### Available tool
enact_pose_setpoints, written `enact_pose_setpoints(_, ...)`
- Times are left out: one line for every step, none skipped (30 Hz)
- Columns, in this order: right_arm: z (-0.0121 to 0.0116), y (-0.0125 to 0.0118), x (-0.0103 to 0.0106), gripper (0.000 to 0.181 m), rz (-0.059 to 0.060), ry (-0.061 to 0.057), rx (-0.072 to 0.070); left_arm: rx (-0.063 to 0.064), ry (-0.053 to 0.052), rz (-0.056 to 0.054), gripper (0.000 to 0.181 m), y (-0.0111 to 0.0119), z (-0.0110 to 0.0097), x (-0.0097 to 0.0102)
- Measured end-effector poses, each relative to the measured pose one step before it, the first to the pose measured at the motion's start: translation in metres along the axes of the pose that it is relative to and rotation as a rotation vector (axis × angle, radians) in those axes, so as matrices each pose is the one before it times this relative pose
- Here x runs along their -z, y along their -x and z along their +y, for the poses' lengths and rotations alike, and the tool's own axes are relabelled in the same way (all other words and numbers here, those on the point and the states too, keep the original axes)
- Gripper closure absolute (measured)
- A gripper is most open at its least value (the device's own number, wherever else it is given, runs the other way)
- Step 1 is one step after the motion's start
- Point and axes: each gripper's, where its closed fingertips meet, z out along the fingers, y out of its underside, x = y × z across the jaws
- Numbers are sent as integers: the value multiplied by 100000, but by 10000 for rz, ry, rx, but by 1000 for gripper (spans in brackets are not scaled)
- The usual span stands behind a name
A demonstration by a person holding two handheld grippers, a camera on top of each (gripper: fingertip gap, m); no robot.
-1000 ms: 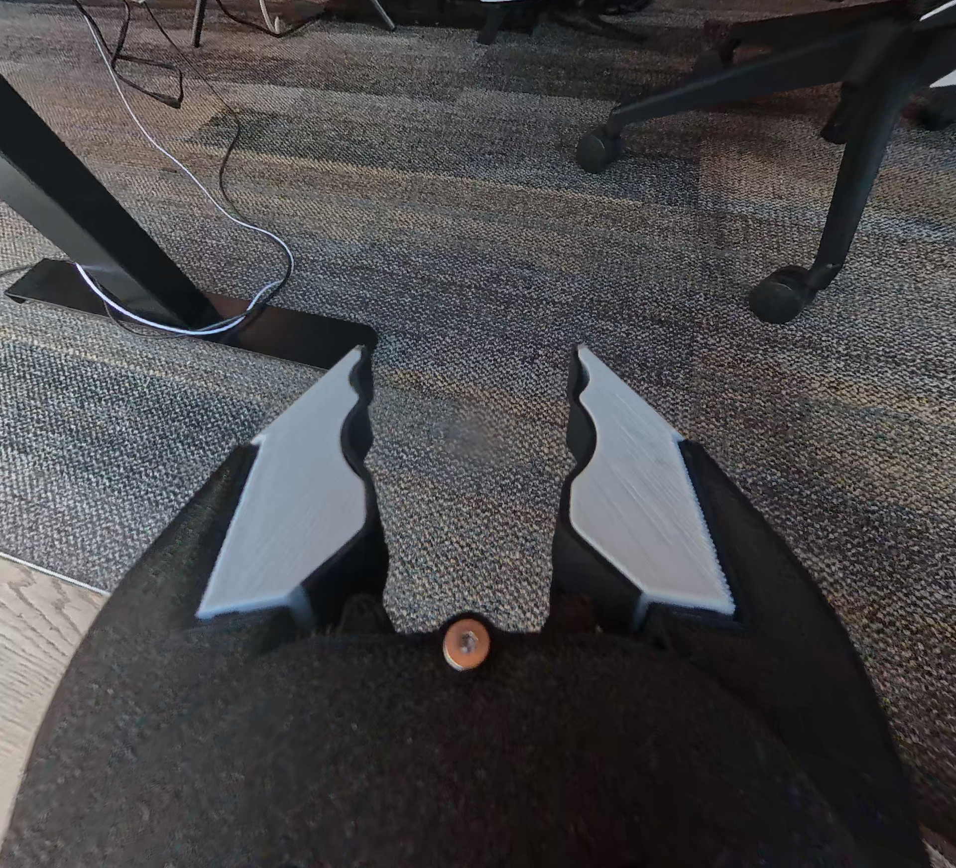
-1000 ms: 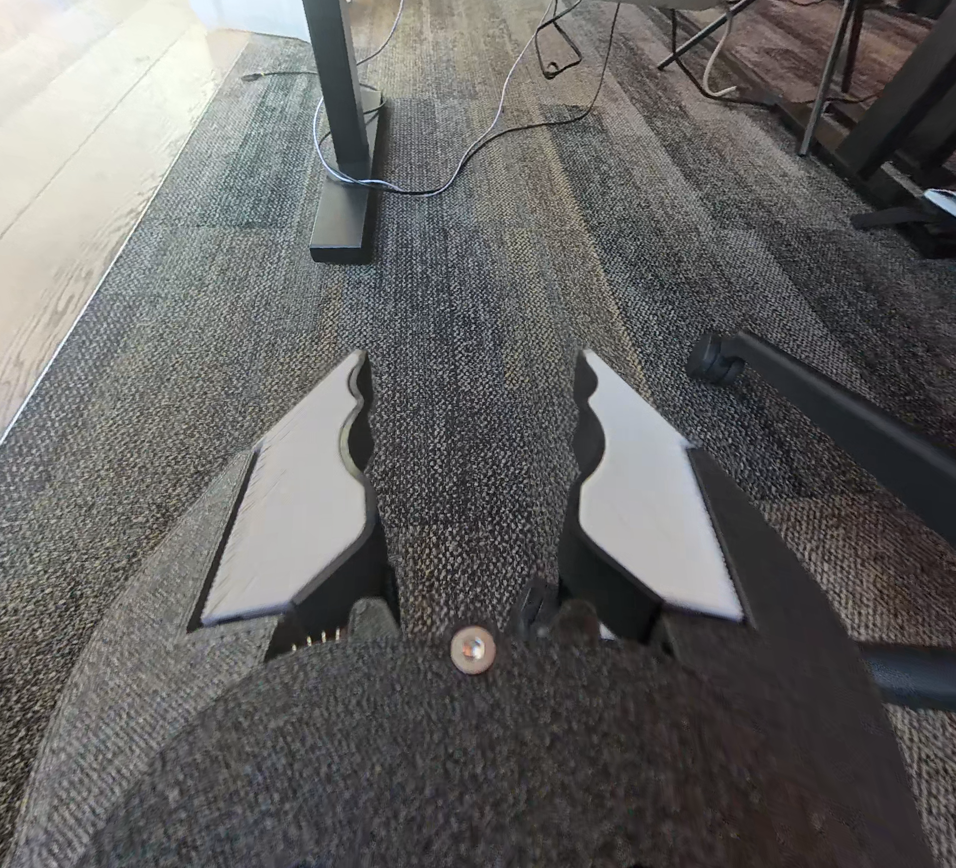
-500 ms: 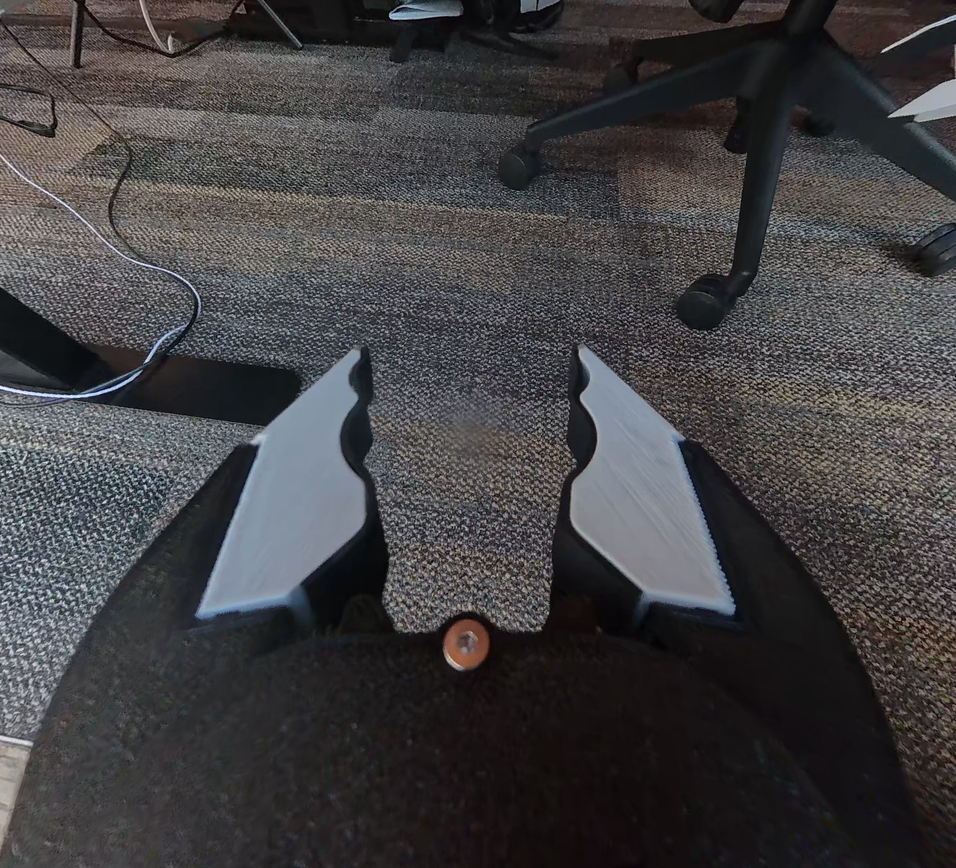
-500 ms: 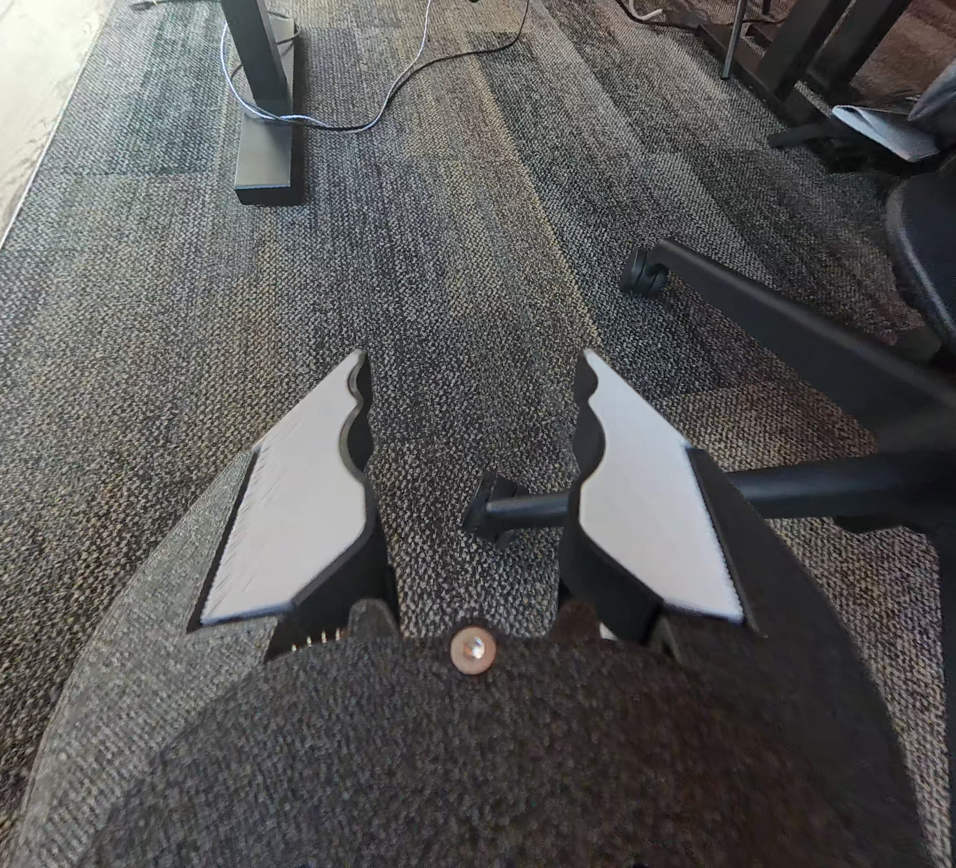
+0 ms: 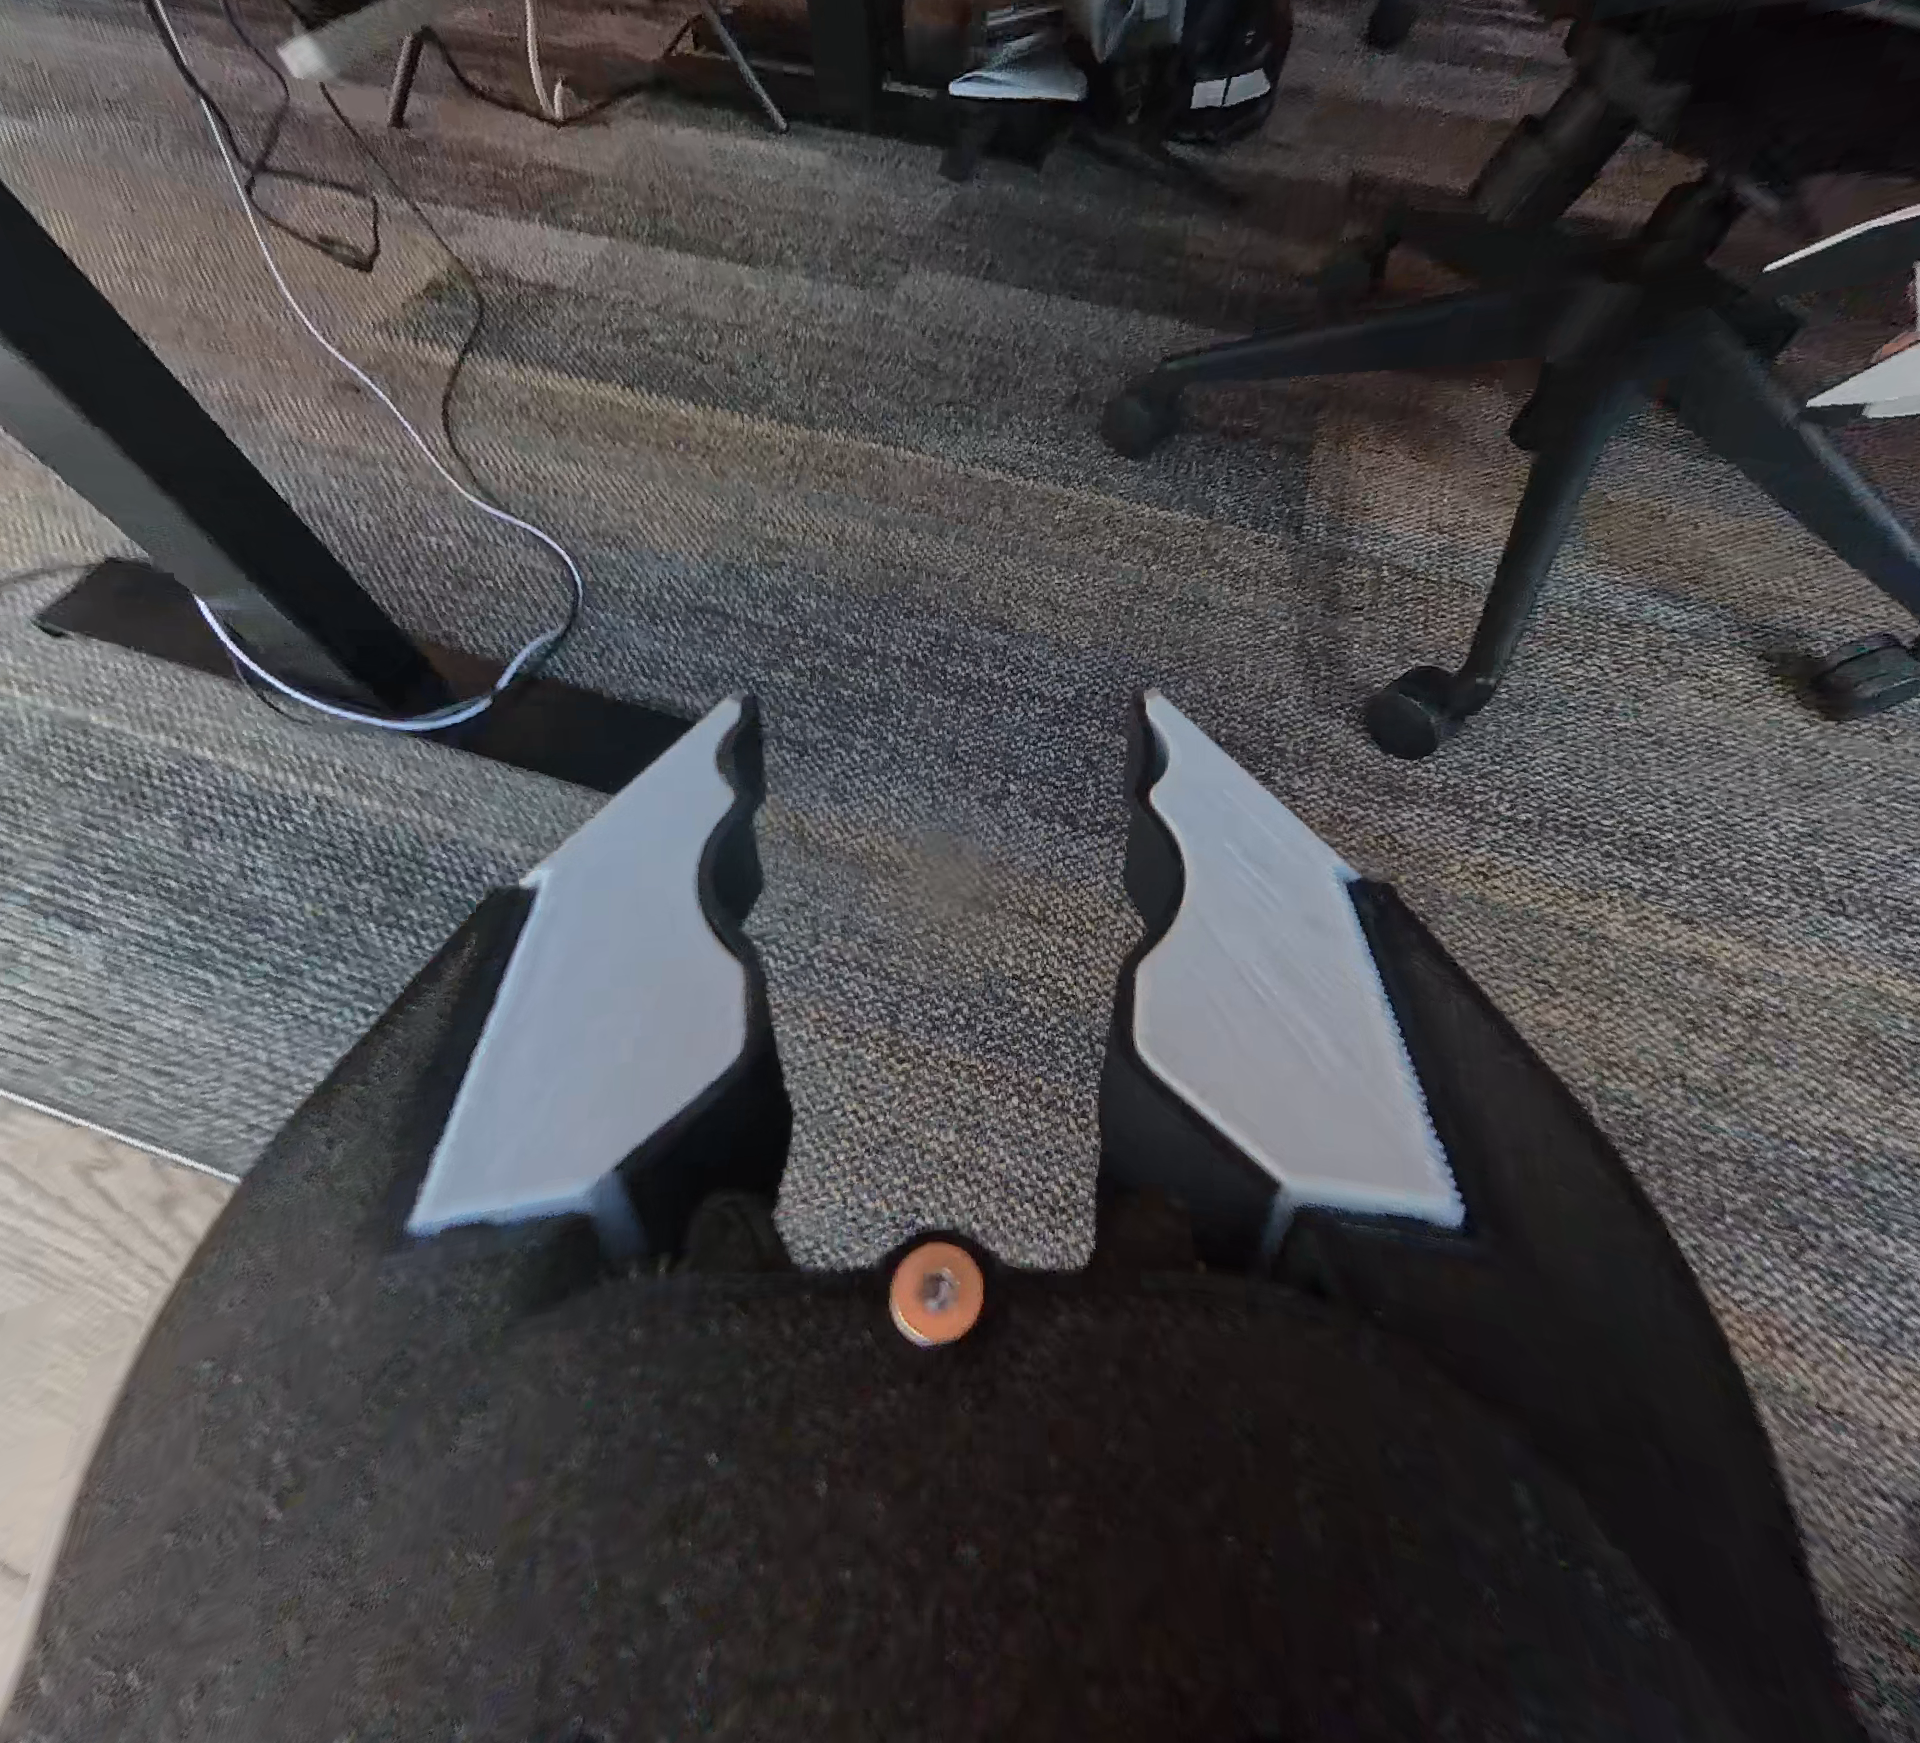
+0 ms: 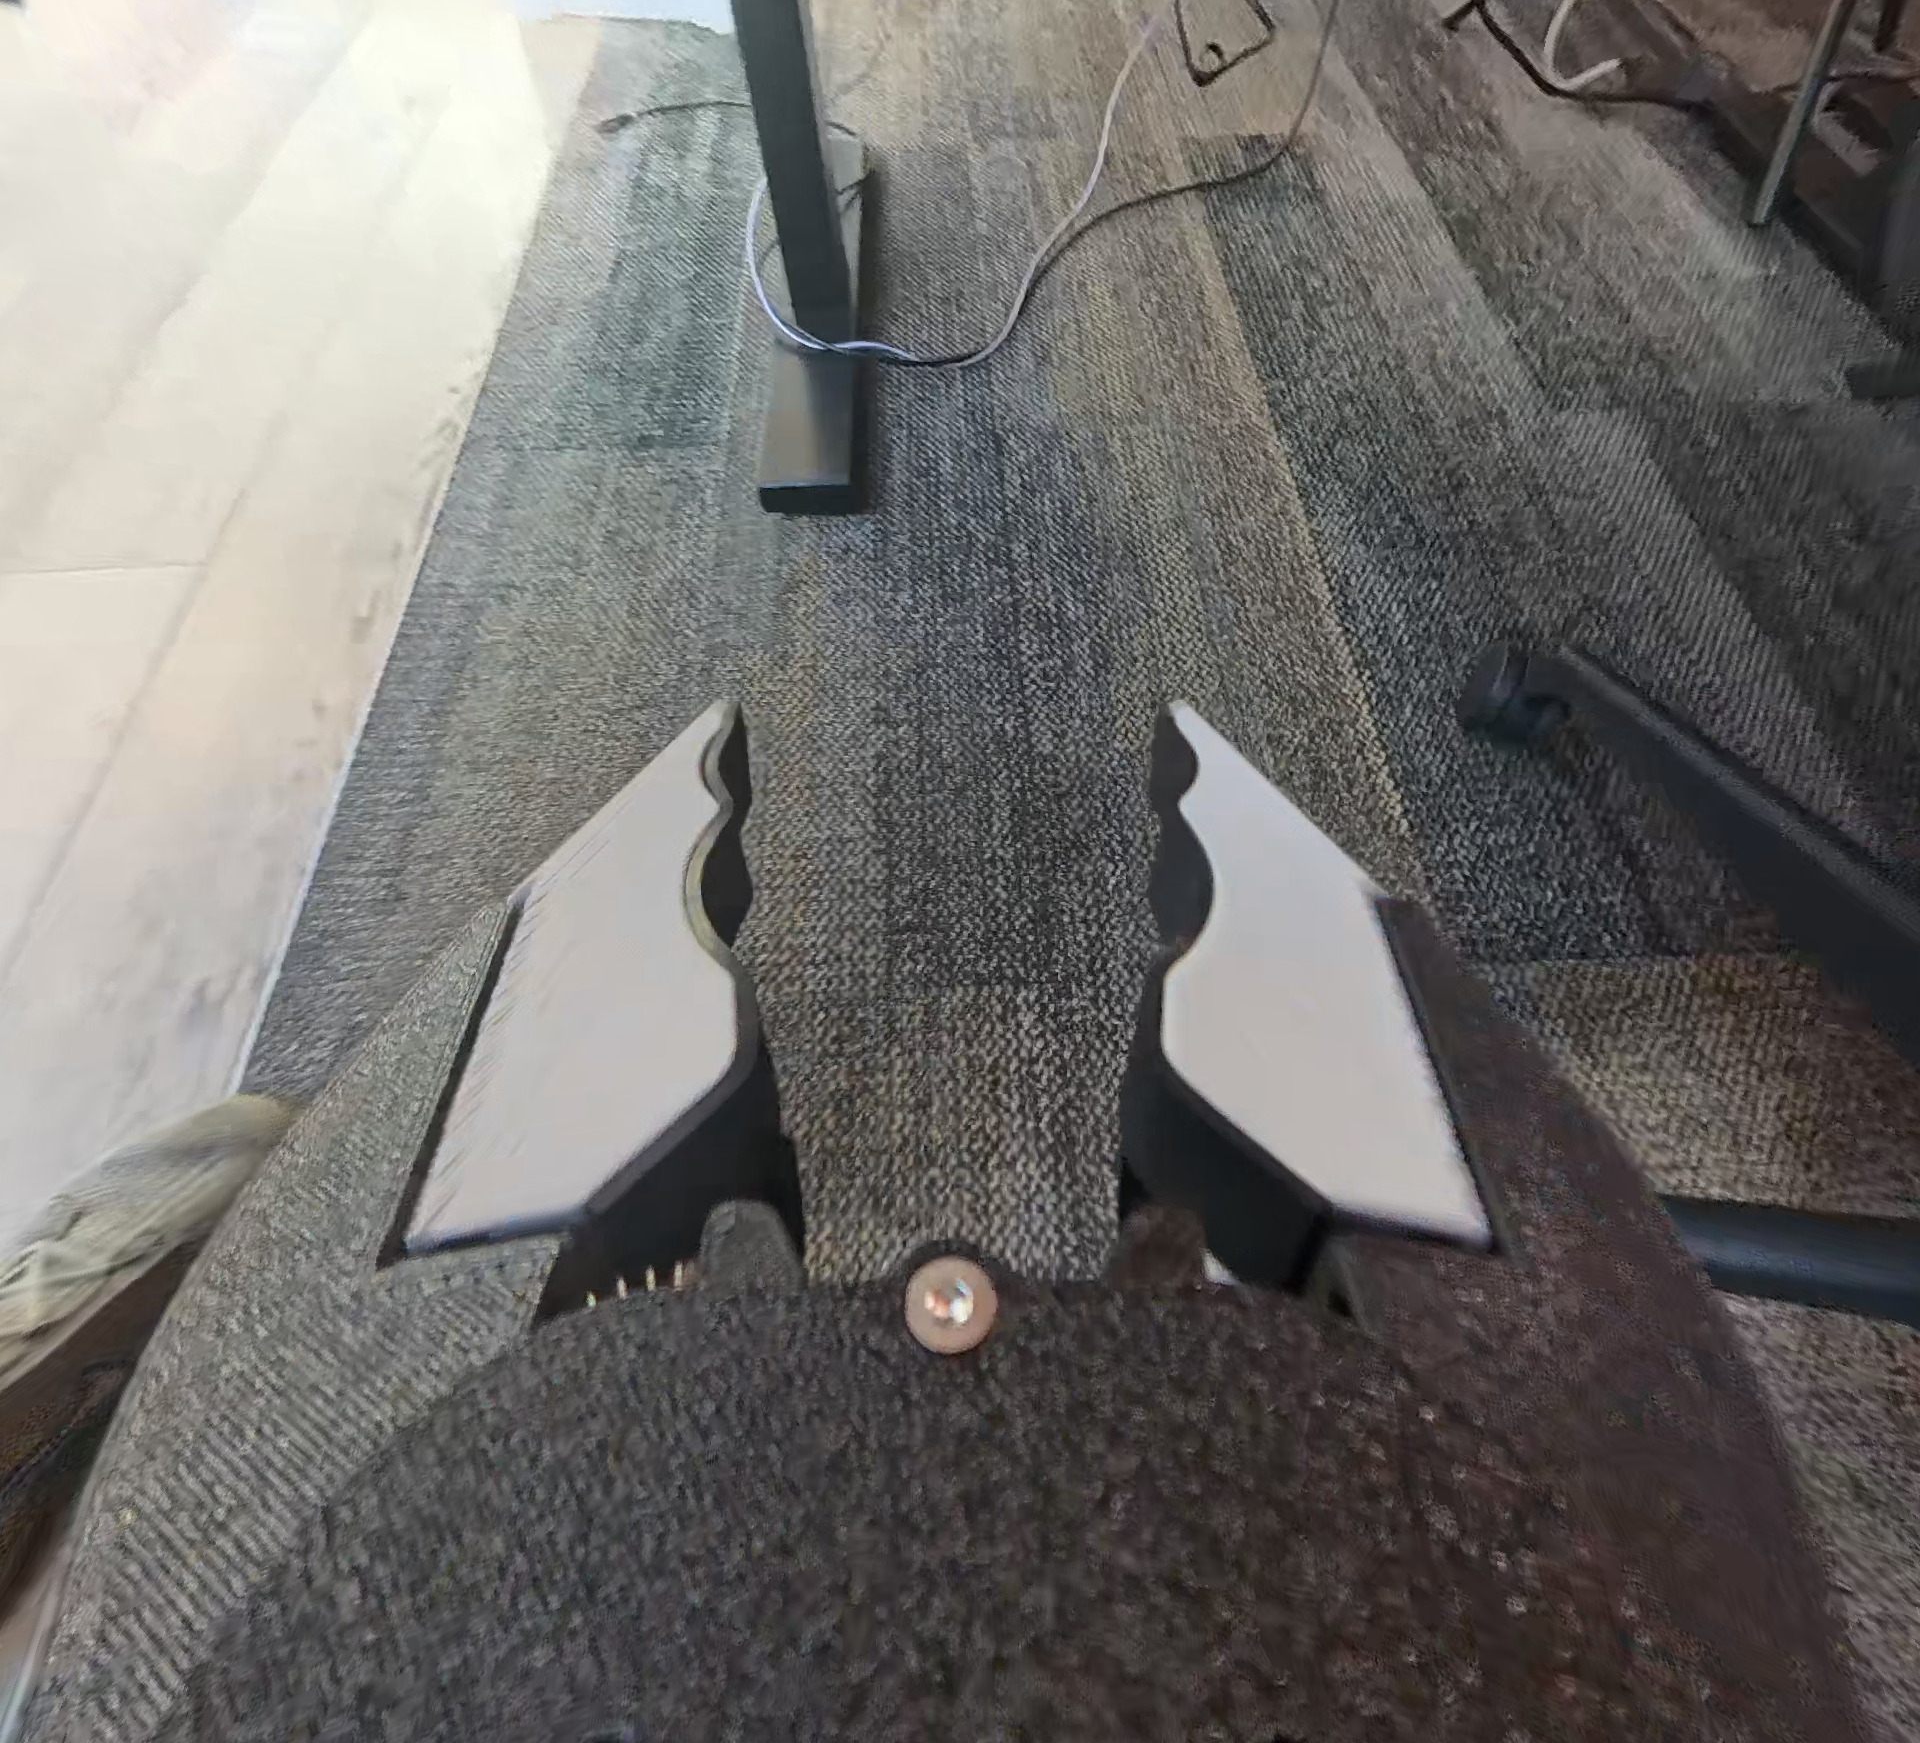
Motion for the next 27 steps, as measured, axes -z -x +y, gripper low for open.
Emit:
enact_pose_setpoints(-2112, 942, 2096, 103, -94, 136, 160, -211, 89, 62, 112, -457, -3182, 1961)
enact_pose_setpoints(-2017, 719, 2499, 103, 2, 203, 77, -73, 71, 51, 112, -432, -3330, 2337)
enact_pose_setpoints(-2033, 484, 2902, 103, 108, 187, -121, -58, 135, -8, 111, -409, -3270, 2626)
enact_pose_setpoints(-2124, 391, 3218, 103, 129, 168, -424, -96, 255, -121, 111, -280, -3105, 2870)
enact_pose_setpoints(-2316, 533, 3485, 103, 81, 158, -591, -4, 285, -202, 111, -196, -3054, 3150)
enact_pose_setpoints(-2585, 696, 3732, 102, 88, 83, -503, 204, 223, -160, 111, -324, -3123, 3442)
enact_pose_setpoints(-2707, 833, 3885, 102, 105, 60, -277, 328, 188, -104, 111, -584, -3109, 3618)
enact_pose_setpoints(-2647, 846, 3902, 103, 111, 73, -72, 296, 183, -104, 110, -825, -2922, 3699)
enact_pose_setpoints(-2423, 716, 3829, 103, 114, 95, 48, 222, 182, -113, 110, -989, -2596, 3675)
enact_pose_setpoints(-2063, 504, 3656, 103, 123, 167, 69, 201, 216, -93, 109, -1109, -2182, 3580)
enact_pose_setpoints(-1801, 306, 3491, 103, 102, 156, 13, 210, 218, -63, 108, -1195, -1801, 3450)
enact_pose_setpoints(-1632, 132, 3298, 103, 83, 81, -57, 180, 154, -80, 108, -1180, -1517, 3318)
enact_pose_setpoints(-1381, -45, 3040, 103, 97, 51, -95, 131, 109, -123, 108, -1084, -1222, 3117)
enact_pose_setpoints(-1045, -154, 2695, 104, 98, 48, -114, 131, 110, -121, 107, -981, -861, 2858)
enact_pose_setpoints(-726, -196, 2313, 104, 78, 40, -93, 182, 126, -103, 106, -903, -472, 2528)
enact_pose_setpoints(-462, -208, 1929, 104, 72, 19, -29, 218, 108, -116, 106, -808, -120, 2221)
enact_pose_setpoints(-293, -217, 1554, 104, 90, -2, 39, 201, 83, -133, 106, -679, 180, 1876)
enact_pose_setpoints(-210, -220, 1237, 104, 118, -54, 85, 143, 89, -164, 106, -526, 474, 1523)
enact_pose_setpoints(-110, -180, 939, 104, 124, -48, 118, 94, 88, -171, 106, -385, 700, 1128)
enact_pose_setpoints(9, -91, 699, 104, 139, -2, 125, 87, 111, -103, 106, -339, 910, 698)
enact_pose_setpoints(-8, 72, 557, 103, 122, 19, 76, 107, 173, -7, 106, -361, 1100, 293)
enact_pose_setpoints(-188, 378, 476, 103, 24, -43, 5, 128, 208, 99, 106, -408, 1095, -3)
enact_pose_setpoints(-243, 640, 365, 104, -68, -50, -40, 102, 201, 225, 107, -520, 987, -149)
enact_pose_setpoints(-153, 882, 179, 104, -171, 28, -12, 16, 272, 291, 107, -526, 1059, -212)
enact_pose_setpoints(-104, 1025, 17, 104, -234, 84, 62, -73, 401, 224, 106, -289, 1316, -210)
enact_pose_setpoints(-202, 1012, -103, 104, -221, 84, 129, -94, 363, 96, 105, 21, 1309, -90)
enact_pose_setpoints(-367, 942, -210, 104, -202, 54, 153, -44, 153, 14, 107, 225, 1029, 114)
